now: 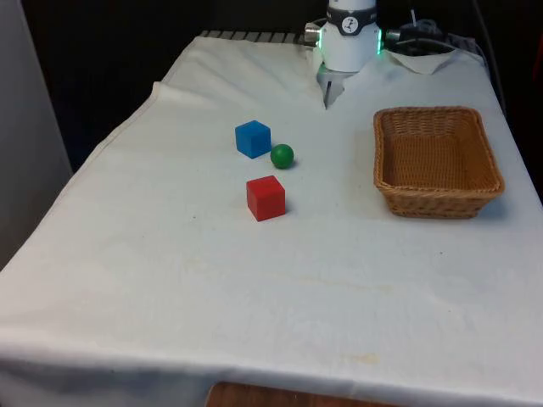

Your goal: Place all non-red objects into the basket.

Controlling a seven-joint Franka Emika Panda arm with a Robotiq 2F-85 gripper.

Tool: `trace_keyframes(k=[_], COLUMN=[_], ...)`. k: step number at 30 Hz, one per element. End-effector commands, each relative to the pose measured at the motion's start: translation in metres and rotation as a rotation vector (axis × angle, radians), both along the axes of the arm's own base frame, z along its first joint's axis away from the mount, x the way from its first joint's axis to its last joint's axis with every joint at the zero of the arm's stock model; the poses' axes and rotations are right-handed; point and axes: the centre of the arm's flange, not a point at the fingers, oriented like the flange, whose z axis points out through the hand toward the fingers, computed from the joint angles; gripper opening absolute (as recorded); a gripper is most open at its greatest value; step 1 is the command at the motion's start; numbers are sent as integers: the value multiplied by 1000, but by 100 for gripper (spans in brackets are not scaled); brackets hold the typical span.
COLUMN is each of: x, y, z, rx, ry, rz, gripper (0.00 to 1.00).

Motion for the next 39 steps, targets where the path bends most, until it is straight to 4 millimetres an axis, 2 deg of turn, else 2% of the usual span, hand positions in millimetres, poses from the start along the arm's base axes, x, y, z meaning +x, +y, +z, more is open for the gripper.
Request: trace_keyframes(k=[1, 23, 39], x=[0, -19, -36], y=[-1, -12, -23], z=[0, 8, 5], rx=[-2, -66, -50], ry=[0, -11, -17], rz=[-1, -32, -30], gripper=[100, 100, 100])
